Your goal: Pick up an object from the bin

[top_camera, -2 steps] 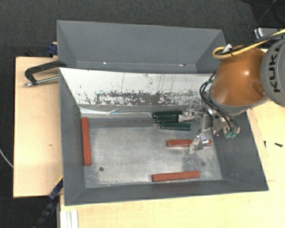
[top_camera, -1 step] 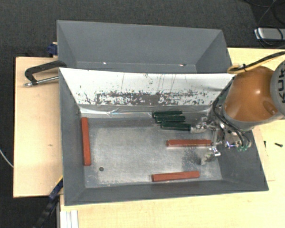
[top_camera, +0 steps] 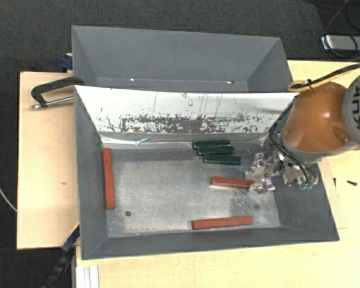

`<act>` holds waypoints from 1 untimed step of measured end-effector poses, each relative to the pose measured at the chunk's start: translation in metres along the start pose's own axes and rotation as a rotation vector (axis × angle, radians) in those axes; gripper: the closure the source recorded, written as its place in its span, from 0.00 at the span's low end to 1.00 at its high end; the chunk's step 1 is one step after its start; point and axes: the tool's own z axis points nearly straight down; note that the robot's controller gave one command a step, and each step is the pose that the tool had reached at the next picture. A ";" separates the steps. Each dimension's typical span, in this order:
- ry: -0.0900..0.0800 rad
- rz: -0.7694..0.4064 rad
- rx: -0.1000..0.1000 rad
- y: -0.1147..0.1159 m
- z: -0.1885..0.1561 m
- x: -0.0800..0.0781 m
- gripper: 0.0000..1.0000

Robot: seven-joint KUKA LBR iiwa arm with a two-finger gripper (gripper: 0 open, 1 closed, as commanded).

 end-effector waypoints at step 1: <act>0.000 0.000 0.000 0.000 0.000 0.000 1.00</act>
Offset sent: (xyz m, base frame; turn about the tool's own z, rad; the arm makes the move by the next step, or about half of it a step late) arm 0.0000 0.0001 0.0843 0.0000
